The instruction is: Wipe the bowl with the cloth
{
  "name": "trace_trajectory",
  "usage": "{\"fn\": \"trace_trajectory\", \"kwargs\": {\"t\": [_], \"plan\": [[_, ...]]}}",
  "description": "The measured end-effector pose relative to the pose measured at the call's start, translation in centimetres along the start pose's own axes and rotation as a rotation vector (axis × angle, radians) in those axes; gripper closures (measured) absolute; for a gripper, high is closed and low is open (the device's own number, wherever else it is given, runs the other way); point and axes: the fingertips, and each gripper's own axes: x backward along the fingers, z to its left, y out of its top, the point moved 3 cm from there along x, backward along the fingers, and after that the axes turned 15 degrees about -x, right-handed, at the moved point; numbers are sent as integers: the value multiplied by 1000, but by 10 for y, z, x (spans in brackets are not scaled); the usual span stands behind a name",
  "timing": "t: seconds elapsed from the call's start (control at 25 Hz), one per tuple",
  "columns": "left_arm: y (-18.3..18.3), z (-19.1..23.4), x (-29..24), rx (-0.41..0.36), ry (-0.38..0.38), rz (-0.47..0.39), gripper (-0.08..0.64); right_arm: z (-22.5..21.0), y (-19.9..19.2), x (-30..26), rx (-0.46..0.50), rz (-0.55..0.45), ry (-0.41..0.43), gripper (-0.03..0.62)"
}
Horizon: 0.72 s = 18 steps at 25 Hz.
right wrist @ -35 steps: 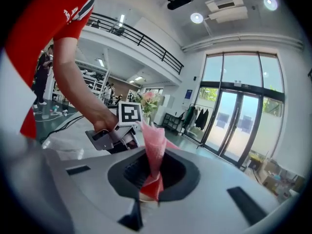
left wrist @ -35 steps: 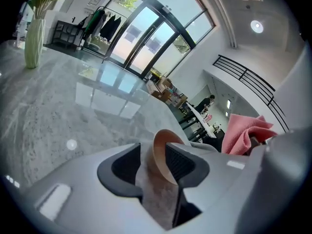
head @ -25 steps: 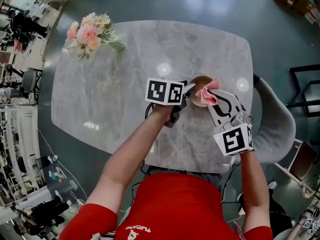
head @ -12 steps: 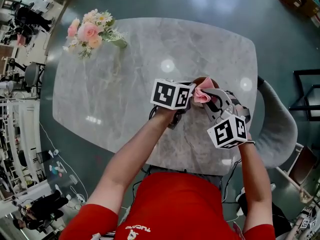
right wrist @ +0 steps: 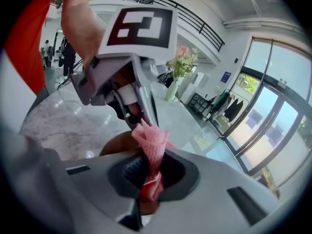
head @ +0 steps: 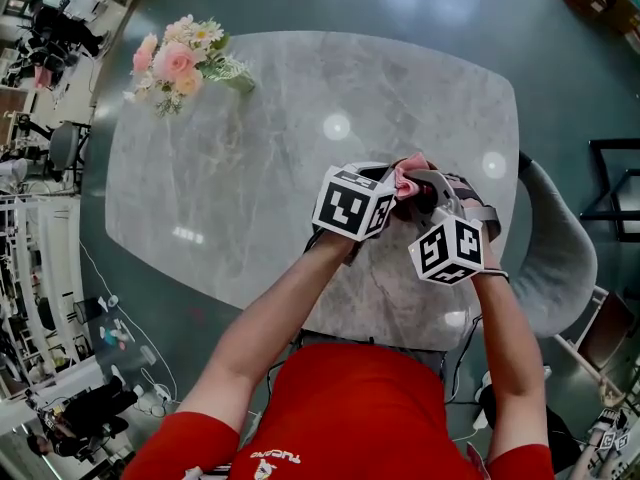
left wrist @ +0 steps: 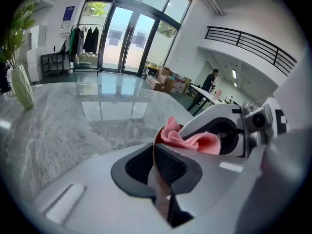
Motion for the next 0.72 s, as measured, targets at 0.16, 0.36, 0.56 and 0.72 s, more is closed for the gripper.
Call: {"fn": "trace_trajectory", "kwargs": {"t": [0.16,0.36,0.56,0.72], "plan": [[-1,-2,1,-35,21,-2,541,-13,-5,-8,-28,84,-86,571],[1,6,6,-31,67,-18,541,-20,-14,1,-103,194,-120,571],[2,1,7,-65,60,-20,541,-23,-6,0,-103,176,-125,571],[4,2,10,-83,82,-30,541,-22,-8,3,-68,220,-146,571]]}}
